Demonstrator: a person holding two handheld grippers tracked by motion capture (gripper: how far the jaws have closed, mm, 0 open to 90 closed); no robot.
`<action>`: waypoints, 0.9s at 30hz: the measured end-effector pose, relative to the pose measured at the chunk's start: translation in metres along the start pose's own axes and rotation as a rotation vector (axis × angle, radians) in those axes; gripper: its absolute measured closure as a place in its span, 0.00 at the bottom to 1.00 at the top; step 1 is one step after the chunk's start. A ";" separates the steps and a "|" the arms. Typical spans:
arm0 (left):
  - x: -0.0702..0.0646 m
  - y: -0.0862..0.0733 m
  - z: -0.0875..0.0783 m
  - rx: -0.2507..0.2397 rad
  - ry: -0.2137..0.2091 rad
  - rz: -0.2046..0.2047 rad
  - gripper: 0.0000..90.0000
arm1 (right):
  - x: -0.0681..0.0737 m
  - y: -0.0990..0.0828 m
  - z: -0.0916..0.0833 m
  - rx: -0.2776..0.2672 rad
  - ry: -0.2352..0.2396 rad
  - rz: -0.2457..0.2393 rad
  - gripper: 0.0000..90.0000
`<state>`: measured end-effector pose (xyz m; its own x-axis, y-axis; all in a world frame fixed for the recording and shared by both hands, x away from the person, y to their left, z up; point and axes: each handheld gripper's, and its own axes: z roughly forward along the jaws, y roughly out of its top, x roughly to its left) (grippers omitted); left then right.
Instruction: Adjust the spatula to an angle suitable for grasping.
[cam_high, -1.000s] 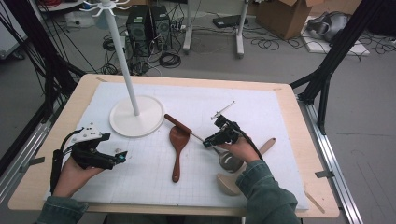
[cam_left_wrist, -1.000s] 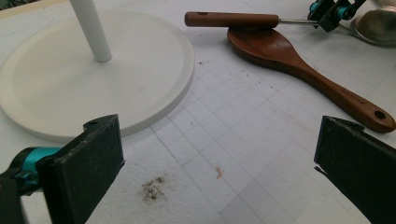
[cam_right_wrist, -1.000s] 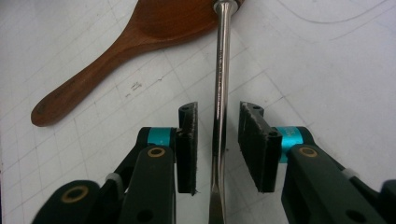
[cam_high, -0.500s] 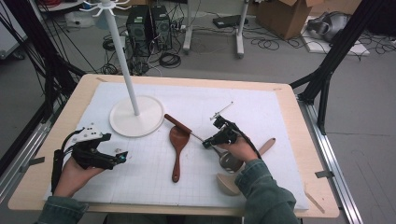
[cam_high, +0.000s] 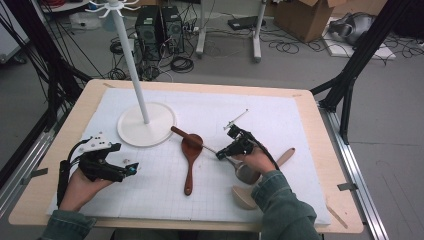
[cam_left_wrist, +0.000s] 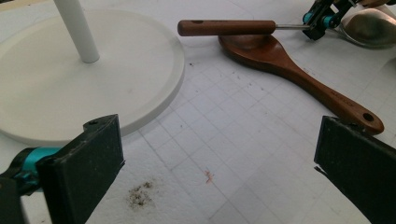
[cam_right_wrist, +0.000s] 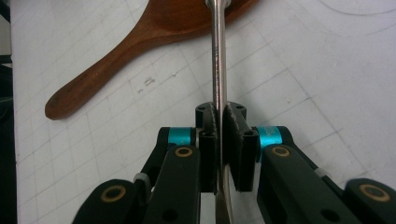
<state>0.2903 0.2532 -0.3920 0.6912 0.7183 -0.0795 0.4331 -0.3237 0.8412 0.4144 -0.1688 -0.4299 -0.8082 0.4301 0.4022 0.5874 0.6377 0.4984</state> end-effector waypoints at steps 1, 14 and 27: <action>0.000 0.000 0.000 -0.001 -0.001 -0.001 0.02 | 0.000 0.000 0.000 0.000 0.000 0.000 0.93; -0.003 0.004 0.000 -0.002 -0.019 -0.011 0.02 | 0.003 0.000 -0.017 -0.107 0.021 -0.009 0.94; -0.006 0.018 0.001 -0.016 -0.031 -0.018 0.04 | 0.010 0.002 -0.031 -0.189 0.063 -0.051 0.94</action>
<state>0.2945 0.2424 -0.3769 0.7009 0.7046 -0.1111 0.4369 -0.3010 0.8476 0.4086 -0.1830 -0.4011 -0.8364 0.3559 0.4168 0.5479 0.5237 0.6523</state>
